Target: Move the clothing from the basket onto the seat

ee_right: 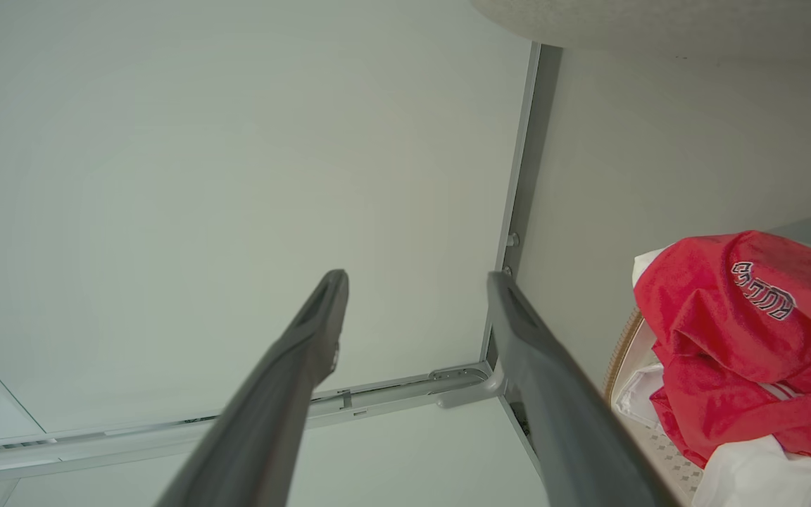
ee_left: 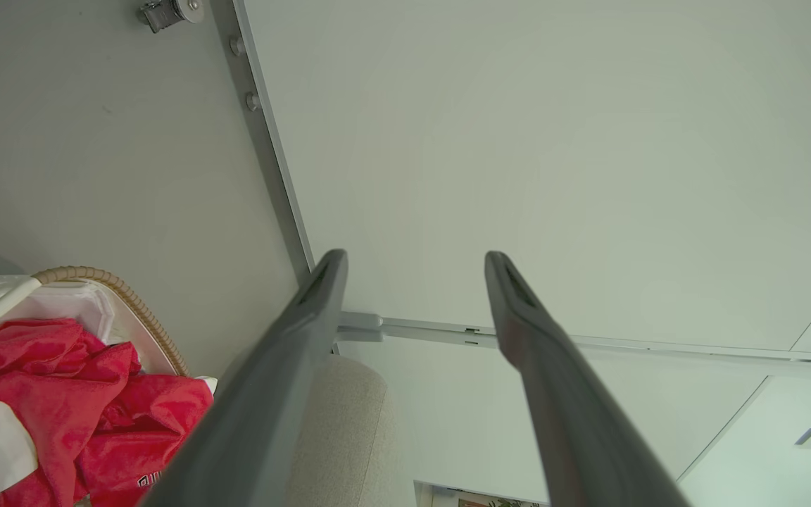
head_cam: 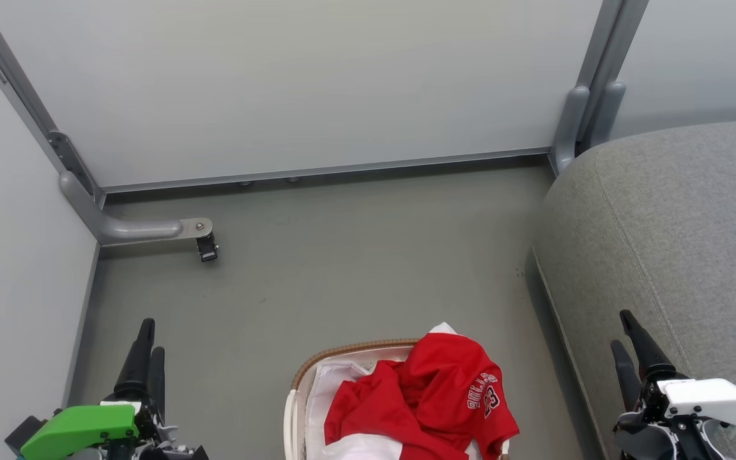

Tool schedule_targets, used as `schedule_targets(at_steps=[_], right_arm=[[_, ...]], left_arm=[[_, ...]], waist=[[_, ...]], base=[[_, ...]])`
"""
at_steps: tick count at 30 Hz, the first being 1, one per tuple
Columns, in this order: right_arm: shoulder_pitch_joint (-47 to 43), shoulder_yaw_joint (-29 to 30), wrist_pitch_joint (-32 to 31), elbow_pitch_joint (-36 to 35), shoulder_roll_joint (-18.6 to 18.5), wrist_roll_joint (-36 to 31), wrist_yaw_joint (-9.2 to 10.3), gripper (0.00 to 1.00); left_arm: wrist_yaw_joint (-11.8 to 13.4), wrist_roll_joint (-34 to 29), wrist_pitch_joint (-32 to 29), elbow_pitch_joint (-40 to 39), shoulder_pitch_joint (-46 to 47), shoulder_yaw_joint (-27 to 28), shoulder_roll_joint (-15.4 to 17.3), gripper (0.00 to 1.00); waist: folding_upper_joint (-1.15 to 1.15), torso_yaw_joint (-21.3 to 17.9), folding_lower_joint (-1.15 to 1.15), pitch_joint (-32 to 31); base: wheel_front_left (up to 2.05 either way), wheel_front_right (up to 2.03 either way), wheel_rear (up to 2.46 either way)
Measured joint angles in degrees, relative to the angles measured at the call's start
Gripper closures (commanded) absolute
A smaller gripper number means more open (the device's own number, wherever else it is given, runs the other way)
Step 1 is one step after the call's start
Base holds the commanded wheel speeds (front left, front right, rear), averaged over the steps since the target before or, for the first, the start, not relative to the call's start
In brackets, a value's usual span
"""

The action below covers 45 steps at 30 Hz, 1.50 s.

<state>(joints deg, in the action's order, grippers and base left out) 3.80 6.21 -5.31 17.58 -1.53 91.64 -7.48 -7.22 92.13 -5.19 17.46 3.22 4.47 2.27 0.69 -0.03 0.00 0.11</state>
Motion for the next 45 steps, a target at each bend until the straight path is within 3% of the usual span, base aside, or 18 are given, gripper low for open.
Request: schedule_targets(at_steps=[14,24,45], right_arm=[[-0.13,1.27,3.71,-0.43,-0.09,-6.45,0.01,0.00],[-0.13,3.10,5.97,-1.77,-0.23,-18.78,0.00,0.00],[-1.54,0.94,10.21,-4.03,-0.58,-42.07,0.00,0.00]], left_arm=[[0.00,-4.61,3.64,-0.82,0.02,-3.38,0.00,0.00],[0.26,-15.81,5.91,-3.33,0.07,-3.97,0.02,0.00],[3.97,-36.65,10.14,-5.64,-0.69,-8.82,0.11,0.00]], waist=[[0.00,0.02,0.00,0.09],[0.00,-0.02,0.00,0.12],[0.00,-0.25,0.00,-0.07]], base=[[0.00,0.00,0.00],[0.00,0.00,0.00],[0.00,0.00,0.00]])
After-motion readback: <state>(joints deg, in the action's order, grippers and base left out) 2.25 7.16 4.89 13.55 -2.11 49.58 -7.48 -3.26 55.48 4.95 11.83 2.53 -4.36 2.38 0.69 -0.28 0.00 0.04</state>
